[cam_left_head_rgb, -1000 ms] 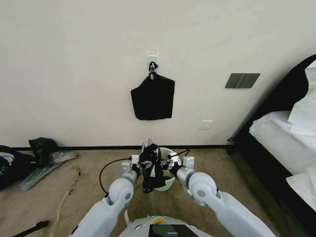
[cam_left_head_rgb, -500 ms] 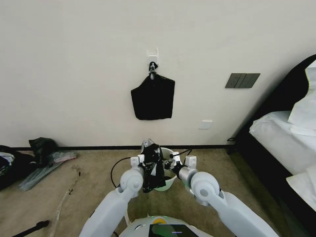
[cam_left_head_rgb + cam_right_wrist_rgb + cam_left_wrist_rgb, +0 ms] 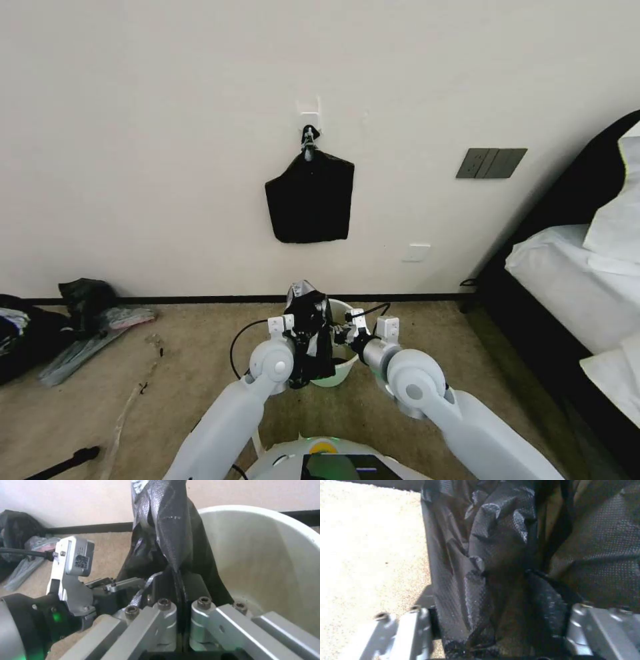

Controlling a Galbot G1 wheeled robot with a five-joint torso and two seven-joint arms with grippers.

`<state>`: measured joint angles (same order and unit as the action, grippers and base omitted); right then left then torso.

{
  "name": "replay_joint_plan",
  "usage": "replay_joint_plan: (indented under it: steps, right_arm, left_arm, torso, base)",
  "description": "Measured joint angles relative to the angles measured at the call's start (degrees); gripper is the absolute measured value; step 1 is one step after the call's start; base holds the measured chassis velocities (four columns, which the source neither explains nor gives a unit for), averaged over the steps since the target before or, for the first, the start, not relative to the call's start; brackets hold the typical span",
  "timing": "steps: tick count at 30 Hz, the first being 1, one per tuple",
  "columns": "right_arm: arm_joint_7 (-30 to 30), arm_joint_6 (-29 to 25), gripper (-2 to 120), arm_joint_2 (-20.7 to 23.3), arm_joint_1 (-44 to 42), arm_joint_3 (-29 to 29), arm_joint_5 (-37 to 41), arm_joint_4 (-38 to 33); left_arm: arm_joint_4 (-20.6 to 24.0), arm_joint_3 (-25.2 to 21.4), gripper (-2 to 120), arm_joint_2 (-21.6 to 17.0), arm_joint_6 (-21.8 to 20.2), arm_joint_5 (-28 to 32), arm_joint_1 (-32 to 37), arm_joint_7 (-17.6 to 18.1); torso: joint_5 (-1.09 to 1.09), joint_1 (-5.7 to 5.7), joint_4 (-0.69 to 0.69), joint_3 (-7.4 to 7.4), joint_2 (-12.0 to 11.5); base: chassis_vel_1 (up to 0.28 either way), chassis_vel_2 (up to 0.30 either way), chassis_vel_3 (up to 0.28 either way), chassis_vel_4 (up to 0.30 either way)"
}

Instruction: Place a trash bag onto the trash bin.

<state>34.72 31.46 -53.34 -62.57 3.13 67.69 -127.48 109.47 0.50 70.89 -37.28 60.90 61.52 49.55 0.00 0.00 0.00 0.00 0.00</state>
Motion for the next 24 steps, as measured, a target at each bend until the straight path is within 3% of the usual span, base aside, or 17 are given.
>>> replay_joint_plan:
  steps: [8,14,24]
  right_arm:
    - [-0.1,0.0,0,0.3,-0.3,0.1,-0.7,0.1]
    - [-1.0,-0.4,0,0.7,-0.8,-0.6,-4.7,-0.1]
    - [-1.4,-1.1,0,2.1,1.5,-3.7,-8.0,2.7]
  left_arm:
    - [-0.7,-0.2,25,0.5,1.1,-0.1,0.5,0.0]
    - [-0.4,-0.4,3,0.2,5.0,-2.1,1.9,-2.3]
    - [3.9,-3.0,3,-2.9,8.8,-6.9,5.9,-7.9]
  torso:
    - [0.0,0.0,0.0,0.0,0.0]
    - [-0.01,0.0,-0.01,0.0,0.0]
    - [-0.01,0.0,0.0,0.0,0.0]
  base:
    - [0.0,0.0,0.0,0.0]
    - [0.0,0.0,0.0,0.0]
    - [0.0,0.0,0.0,0.0]
